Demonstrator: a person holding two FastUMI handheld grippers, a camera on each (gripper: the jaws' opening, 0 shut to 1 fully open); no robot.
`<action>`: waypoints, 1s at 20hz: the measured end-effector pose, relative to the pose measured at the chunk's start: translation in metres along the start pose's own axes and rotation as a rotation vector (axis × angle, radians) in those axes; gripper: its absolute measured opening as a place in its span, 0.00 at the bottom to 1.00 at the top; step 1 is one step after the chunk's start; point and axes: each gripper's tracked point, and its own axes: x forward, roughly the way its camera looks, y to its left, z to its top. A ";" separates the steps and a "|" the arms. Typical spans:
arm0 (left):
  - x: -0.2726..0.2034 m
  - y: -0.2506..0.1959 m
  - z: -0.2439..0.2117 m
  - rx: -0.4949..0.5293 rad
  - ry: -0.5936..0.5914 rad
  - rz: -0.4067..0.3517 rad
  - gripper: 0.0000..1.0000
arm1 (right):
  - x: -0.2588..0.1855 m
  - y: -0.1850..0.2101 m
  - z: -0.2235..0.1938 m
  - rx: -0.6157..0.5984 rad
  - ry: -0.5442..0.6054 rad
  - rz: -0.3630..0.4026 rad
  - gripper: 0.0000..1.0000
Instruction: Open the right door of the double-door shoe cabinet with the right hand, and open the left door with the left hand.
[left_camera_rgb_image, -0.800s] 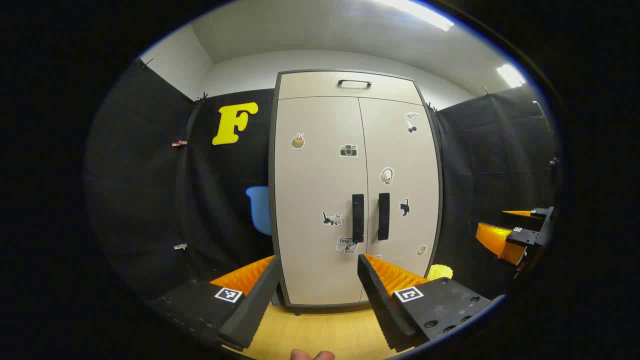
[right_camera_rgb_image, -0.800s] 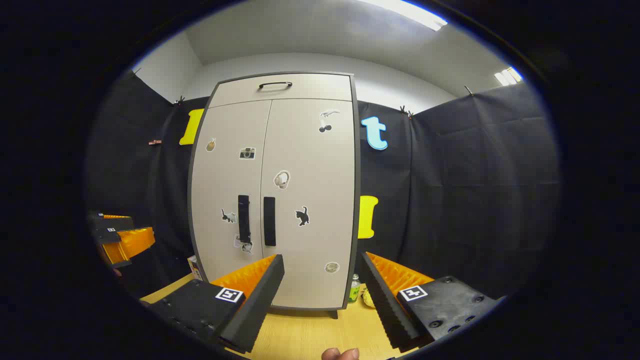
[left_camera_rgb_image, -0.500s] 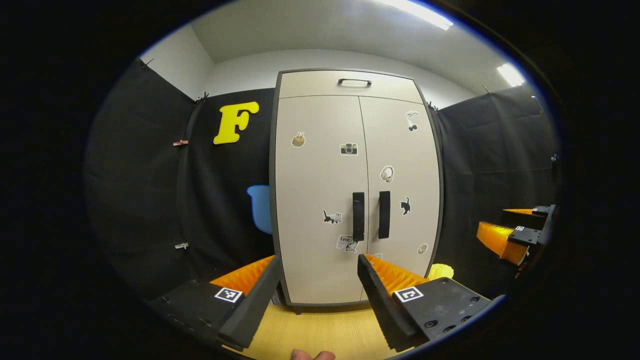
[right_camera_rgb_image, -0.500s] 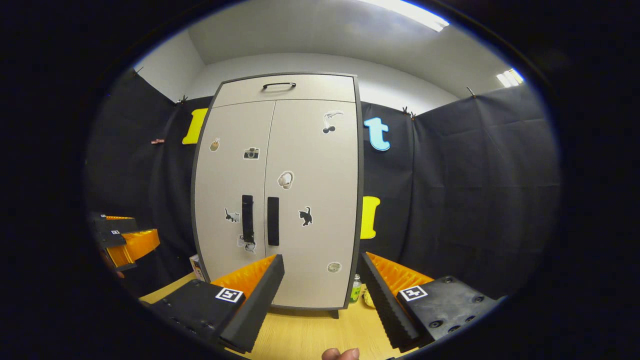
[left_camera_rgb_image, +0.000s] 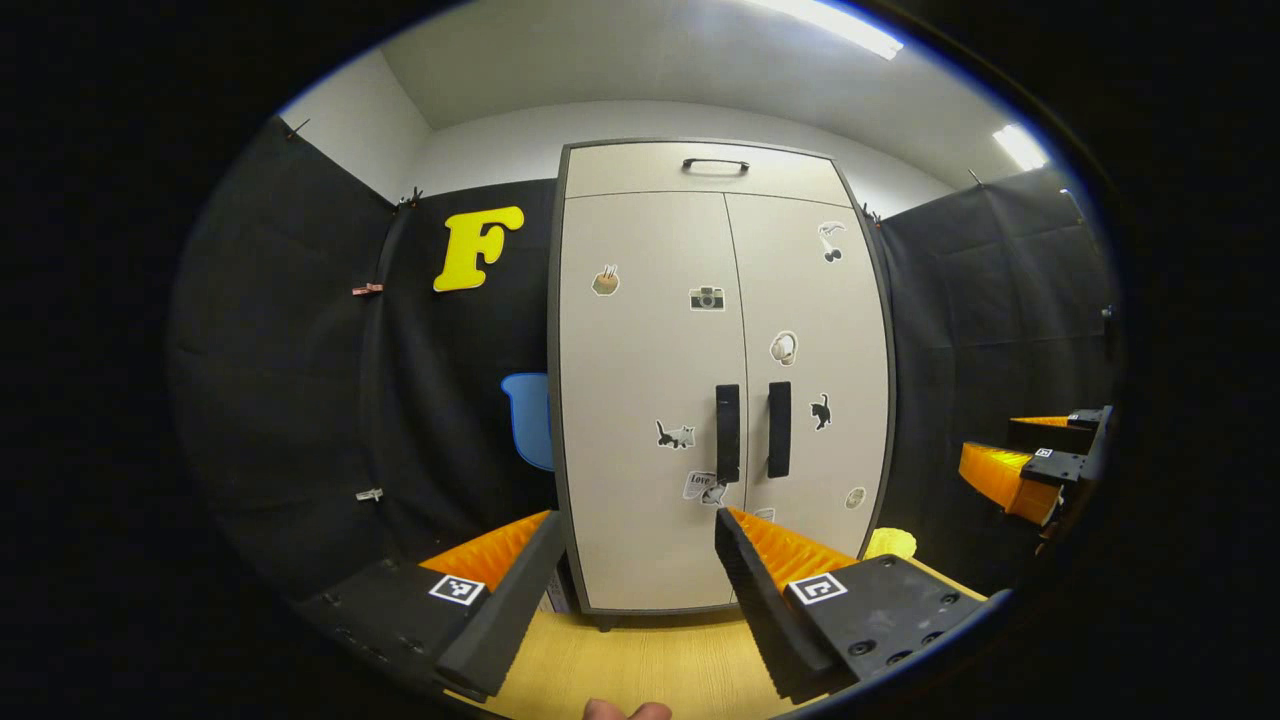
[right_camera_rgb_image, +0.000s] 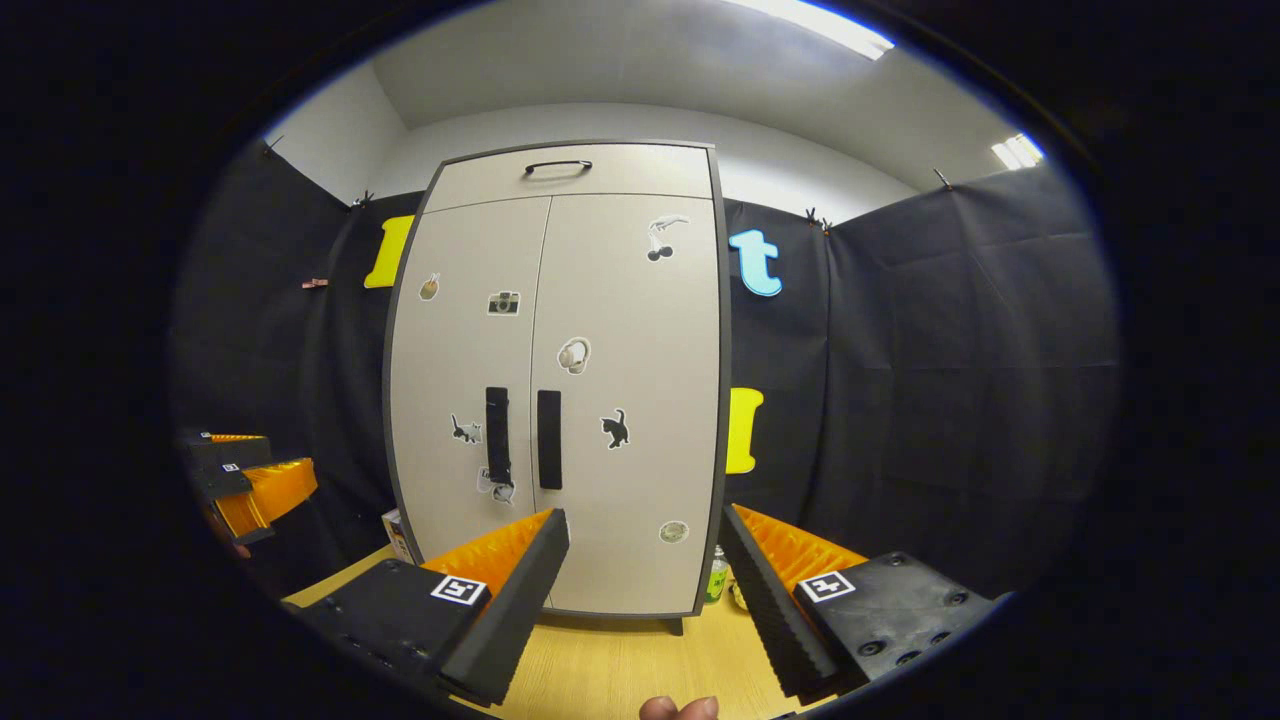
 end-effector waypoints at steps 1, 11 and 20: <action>0.000 0.001 0.000 0.000 0.001 0.001 0.95 | 0.001 0.001 -0.001 0.000 0.003 0.000 0.97; 0.001 0.002 -0.001 0.011 -0.005 0.005 0.95 | 0.004 0.005 -0.003 0.003 0.010 0.006 0.97; 0.000 0.007 -0.008 0.029 -0.001 0.009 0.95 | 0.025 0.025 0.007 0.050 0.003 0.047 0.97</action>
